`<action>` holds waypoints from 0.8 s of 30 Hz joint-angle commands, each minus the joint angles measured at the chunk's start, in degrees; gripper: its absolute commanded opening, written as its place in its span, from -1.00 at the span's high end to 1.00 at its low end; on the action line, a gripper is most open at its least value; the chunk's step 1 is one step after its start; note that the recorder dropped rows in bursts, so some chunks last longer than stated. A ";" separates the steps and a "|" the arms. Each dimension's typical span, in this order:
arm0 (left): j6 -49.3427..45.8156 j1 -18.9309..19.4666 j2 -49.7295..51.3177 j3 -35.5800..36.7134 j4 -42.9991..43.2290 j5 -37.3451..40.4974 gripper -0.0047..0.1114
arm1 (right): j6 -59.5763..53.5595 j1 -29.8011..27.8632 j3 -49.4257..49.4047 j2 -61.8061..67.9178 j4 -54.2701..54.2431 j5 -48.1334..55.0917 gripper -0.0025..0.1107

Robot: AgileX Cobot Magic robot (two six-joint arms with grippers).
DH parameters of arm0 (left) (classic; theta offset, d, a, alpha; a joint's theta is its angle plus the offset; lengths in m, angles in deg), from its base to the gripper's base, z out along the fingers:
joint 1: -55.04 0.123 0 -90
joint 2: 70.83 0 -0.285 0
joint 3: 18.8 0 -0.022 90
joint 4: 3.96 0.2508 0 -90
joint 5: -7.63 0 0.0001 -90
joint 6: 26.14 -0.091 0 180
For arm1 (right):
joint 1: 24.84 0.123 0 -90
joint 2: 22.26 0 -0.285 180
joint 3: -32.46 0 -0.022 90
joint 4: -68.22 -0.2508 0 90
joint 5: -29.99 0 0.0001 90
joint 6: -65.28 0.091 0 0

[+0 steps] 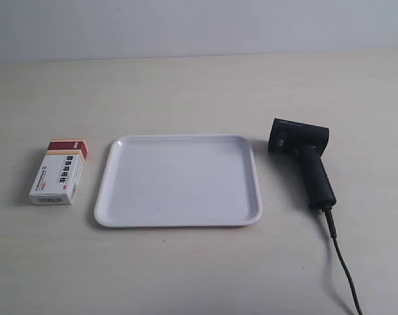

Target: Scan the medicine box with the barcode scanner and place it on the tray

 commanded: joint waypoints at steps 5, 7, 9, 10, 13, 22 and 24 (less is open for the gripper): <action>-0.12 -0.33 -0.33 0.18 0.03 -0.59 0.92 | 0.03 0.03 -0.28 -0.38 0.13 -0.57 0.96; -0.12 -0.33 -0.33 0.18 0.03 -0.59 0.92 | 0.03 0.03 -0.28 -0.38 0.13 -0.57 0.96; -0.52 -0.33 -0.33 0.18 0.03 -1.85 0.92 | -0.07 0.03 -0.28 -0.38 1.34 -0.92 0.96; -0.52 -0.33 -0.33 0.18 -0.11 -5.66 0.92 | -0.30 0.03 -0.28 -0.38 2.84 -4.66 0.96; 0.18 -0.33 -0.33 0.18 -0.66 -20.03 0.92 | 0.15 0.03 -0.28 -0.38 0.01 -24.68 0.96; -2.00 -0.33 -0.33 0.18 -0.55 -40.10 0.92 | 0.15 0.03 -0.28 -0.38 0.01 -43.24 0.96; -1.73 -0.33 -0.33 0.18 -0.55 -41.23 0.92 | 0.15 0.03 -0.28 -0.38 0.01 -50.47 0.96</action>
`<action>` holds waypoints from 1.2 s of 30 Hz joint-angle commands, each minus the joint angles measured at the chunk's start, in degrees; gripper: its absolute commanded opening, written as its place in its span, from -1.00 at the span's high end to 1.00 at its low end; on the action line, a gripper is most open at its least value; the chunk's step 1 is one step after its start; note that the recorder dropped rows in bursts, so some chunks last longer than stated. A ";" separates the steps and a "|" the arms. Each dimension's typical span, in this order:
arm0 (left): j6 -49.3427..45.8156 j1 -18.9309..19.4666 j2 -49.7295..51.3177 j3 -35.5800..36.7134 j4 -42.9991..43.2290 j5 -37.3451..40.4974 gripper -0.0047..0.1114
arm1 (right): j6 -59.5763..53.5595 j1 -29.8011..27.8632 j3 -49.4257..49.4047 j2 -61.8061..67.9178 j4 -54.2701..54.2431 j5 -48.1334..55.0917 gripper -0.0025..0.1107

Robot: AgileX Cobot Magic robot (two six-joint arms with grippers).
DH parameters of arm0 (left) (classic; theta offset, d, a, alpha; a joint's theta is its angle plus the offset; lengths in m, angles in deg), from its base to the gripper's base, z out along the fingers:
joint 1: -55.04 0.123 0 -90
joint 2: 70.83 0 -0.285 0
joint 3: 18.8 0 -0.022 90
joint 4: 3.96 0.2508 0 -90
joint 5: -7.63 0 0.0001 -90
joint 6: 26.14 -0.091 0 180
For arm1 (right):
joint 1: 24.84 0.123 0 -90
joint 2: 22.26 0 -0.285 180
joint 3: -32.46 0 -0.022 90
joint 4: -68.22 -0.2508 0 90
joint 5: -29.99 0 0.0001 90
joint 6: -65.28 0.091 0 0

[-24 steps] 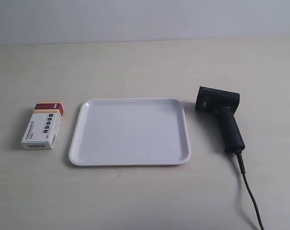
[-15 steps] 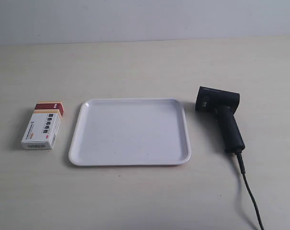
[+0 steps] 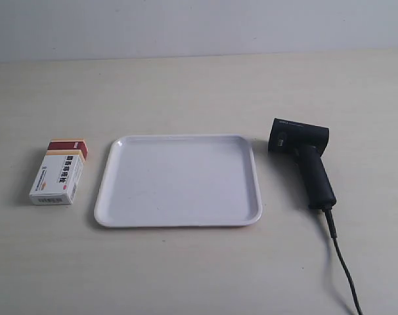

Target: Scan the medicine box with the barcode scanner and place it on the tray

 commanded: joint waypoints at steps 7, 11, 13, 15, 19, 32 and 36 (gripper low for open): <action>2.04 -0.33 1.72 -11.00 -3.51 4.03 0.92 | 4.52 0.03 9.81 -0.29 -2.84 -7.41 0.96; -2.49 -0.33 10.32 -24.61 -3.40 13.69 0.92 | 4.52 0.03 22.59 4.34 -2.84 4.25 0.96; -2.57 -0.33 15.52 -31.94 -3.40 18.79 0.92 | 4.52 0.03 28.22 6.80 -2.84 9.08 0.96; -2.45 -0.33 21.44 -38.50 -3.62 24.94 0.92 | 4.52 0.03 33.42 8.84 -2.84 14.94 0.96; -3.42 -0.33 32.10 -46.77 -7.59 37.45 0.92 | 4.39 1.90 39.66 11.46 -2.84 27.42 0.96; -46.34 -0.33 56.07 -49.63 -54.16 67.75 0.92 | 4.28 10.56 41.23 26.64 -20.20 62.84 0.96; -47.06 -0.33 60.90 -49.53 -54.05 73.47 0.92 | 2.18 10.72 41.23 31.55 -22.48 71.10 0.96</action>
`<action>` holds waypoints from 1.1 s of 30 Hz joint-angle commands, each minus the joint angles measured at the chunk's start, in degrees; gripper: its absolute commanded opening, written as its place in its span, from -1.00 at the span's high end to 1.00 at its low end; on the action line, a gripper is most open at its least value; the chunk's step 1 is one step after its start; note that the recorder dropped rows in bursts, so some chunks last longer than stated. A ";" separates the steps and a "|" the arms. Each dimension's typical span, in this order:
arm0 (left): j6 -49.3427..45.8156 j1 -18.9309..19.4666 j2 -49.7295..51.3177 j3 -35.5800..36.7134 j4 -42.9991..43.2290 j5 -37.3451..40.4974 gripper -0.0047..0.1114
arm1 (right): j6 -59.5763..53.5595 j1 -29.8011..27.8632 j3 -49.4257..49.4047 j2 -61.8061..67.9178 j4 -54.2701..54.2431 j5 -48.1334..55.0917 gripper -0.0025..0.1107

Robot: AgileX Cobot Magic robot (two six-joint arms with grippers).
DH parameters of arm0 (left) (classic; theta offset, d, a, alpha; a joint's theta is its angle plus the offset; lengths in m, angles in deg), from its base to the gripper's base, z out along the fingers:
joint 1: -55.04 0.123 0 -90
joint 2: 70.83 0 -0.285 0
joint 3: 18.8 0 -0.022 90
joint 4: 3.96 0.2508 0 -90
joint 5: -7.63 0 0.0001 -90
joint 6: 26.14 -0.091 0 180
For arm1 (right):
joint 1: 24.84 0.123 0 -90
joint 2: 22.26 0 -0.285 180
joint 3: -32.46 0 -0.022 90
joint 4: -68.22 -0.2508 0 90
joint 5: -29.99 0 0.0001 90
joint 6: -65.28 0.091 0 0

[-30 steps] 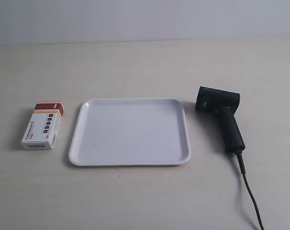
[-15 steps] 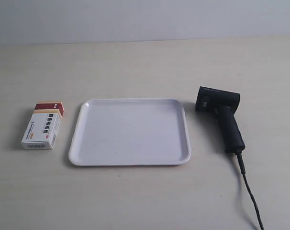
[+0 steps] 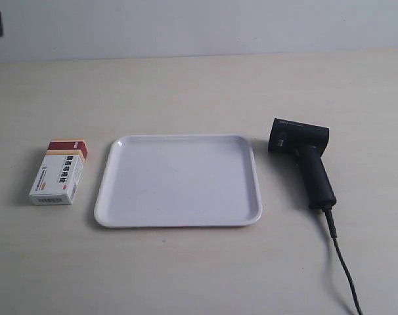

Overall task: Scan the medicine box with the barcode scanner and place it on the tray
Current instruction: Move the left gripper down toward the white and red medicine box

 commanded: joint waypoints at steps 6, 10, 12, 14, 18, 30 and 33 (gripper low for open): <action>-1.90 -0.33 7.52 -0.38 -1.82 11.05 0.92 | -11.85 0.22 0.14 8.02 -2.17 9.48 0.96; -1.90 -0.33 7.78 -0.38 -1.82 11.07 0.92 | -14.10 0.22 0.14 8.72 -2.17 7.23 0.96; -1.90 -0.33 7.81 -0.38 -2.27 10.27 0.92 | -14.10 0.22 0.14 8.72 -2.17 5.32 0.96; -1.90 -0.33 7.81 -0.38 -3.64 8.76 0.92 | -14.10 0.22 0.14 8.72 -2.17 4.79 0.96; -1.90 -0.33 7.94 -0.38 -5.88 8.49 0.92 | -14.10 0.22 0.14 8.72 -2.17 5.05 0.96; -1.76 -0.33 7.94 -0.38 -6.27 9.95 0.92 | -11.52 0.22 0.04 9.89 -2.01 10.04 0.96; -1.75 -0.33 8.03 -0.38 -5.12 10.40 0.92 | -11.52 0.22 0.04 11.60 -2.05 12.69 0.96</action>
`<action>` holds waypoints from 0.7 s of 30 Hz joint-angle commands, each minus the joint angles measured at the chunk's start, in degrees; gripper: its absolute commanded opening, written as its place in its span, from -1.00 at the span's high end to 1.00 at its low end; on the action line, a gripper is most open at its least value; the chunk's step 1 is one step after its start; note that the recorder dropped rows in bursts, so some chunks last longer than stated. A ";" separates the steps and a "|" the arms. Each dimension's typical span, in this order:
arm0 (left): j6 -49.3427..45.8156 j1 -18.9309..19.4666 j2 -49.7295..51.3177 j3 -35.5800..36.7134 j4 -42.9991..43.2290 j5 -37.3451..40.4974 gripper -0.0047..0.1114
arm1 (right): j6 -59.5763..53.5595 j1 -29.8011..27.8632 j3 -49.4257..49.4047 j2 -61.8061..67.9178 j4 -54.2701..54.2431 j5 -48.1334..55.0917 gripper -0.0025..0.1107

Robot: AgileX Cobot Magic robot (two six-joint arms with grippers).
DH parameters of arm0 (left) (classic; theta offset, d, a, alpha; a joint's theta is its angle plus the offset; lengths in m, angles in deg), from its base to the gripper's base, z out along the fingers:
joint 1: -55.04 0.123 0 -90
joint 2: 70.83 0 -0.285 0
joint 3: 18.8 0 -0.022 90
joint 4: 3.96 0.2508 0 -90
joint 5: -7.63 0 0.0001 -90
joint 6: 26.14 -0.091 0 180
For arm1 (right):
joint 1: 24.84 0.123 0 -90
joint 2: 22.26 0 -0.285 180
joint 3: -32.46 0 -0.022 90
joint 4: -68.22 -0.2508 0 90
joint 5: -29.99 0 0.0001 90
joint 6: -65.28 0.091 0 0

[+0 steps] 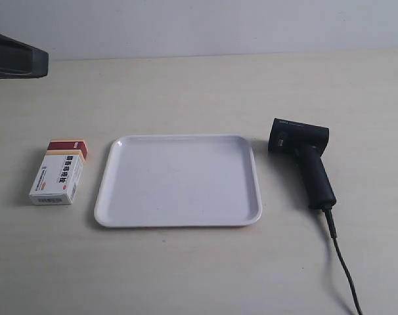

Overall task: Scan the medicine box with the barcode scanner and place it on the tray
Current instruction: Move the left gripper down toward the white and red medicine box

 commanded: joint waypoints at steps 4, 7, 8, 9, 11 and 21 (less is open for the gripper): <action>5.34 -0.33 0.23 -0.38 5.55 -2.79 0.92 | -0.01 0.23 0.04 5.82 -0.13 4.43 0.96; 14.07 -0.33 0.23 -0.38 14.80 -6.22 0.92 | -0.01 0.23 0.04 8.10 -0.24 4.69 0.96; 16.62 -0.33 0.48 -0.38 16.91 -7.05 0.92 | -0.01 0.23 0.04 8.70 -0.24 4.65 0.96; 19.73 -0.33 0.88 -0.38 18.84 -7.81 0.91 | -0.01 0.23 0.04 9.32 -0.24 4.65 0.96; 24.02 -0.33 2.21 -0.38 20.08 -8.05 0.81 | -0.01 0.23 0.04 10.30 -0.24 4.65 0.96; 24.32 -4.98 13.30 -0.38 24.72 -13.24 -0.52 | -0.27 0.23 0.04 11.88 -2.81 4.65 0.96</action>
